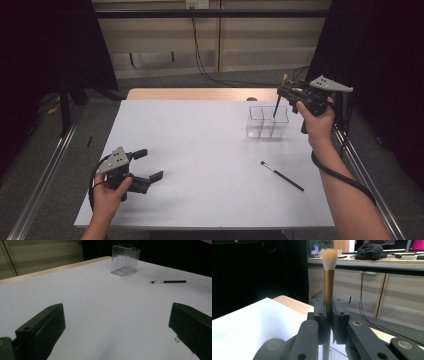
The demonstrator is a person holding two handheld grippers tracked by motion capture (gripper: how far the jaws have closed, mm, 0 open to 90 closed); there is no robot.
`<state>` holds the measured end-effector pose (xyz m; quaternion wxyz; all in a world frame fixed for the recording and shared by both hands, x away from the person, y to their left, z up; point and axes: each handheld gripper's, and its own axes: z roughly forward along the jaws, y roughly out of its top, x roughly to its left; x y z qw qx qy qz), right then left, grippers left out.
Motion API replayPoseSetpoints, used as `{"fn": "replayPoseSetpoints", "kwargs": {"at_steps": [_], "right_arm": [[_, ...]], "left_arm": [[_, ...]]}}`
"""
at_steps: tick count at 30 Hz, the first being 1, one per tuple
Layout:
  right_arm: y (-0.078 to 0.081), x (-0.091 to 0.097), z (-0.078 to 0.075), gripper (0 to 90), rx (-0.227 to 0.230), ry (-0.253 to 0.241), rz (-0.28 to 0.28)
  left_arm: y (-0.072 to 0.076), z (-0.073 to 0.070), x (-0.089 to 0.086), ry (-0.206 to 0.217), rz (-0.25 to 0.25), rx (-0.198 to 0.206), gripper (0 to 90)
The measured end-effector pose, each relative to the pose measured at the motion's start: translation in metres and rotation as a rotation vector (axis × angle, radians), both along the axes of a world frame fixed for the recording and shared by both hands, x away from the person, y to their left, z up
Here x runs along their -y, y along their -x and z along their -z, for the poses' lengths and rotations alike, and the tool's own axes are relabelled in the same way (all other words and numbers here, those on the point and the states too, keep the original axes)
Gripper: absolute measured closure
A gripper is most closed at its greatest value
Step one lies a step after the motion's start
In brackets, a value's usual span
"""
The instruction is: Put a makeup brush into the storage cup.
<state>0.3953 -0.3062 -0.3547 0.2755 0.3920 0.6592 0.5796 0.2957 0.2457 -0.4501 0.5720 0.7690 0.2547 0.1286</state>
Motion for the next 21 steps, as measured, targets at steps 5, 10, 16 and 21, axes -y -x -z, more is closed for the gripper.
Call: {"fn": "replayPoseSetpoints", "kwargs": {"at_steps": [5, 10, 16, 21], "right_arm": [[-0.001, 0.005, -0.004, 83.7, 0.009, 0.002, 0.023], [-0.003, 0.007, -0.003, 83.8, 0.013, 0.015, 0.038], [-0.006, 0.007, 0.006, 83.7, 0.000, 0.023, 0.053], [-0.006, 0.006, 0.012, 83.7, -0.002, 0.034, 0.058]], "left_arm": [[0.000, 0.000, 0.001, -0.003, 0.000, 0.002, 0.8], [0.000, 0.001, 0.001, -0.002, 0.002, 0.001, 0.8], [0.000, 0.001, 0.000, 0.000, 0.001, 0.000, 0.8], [0.000, 0.000, -0.001, -0.003, -0.002, 0.004, 0.8]]}}
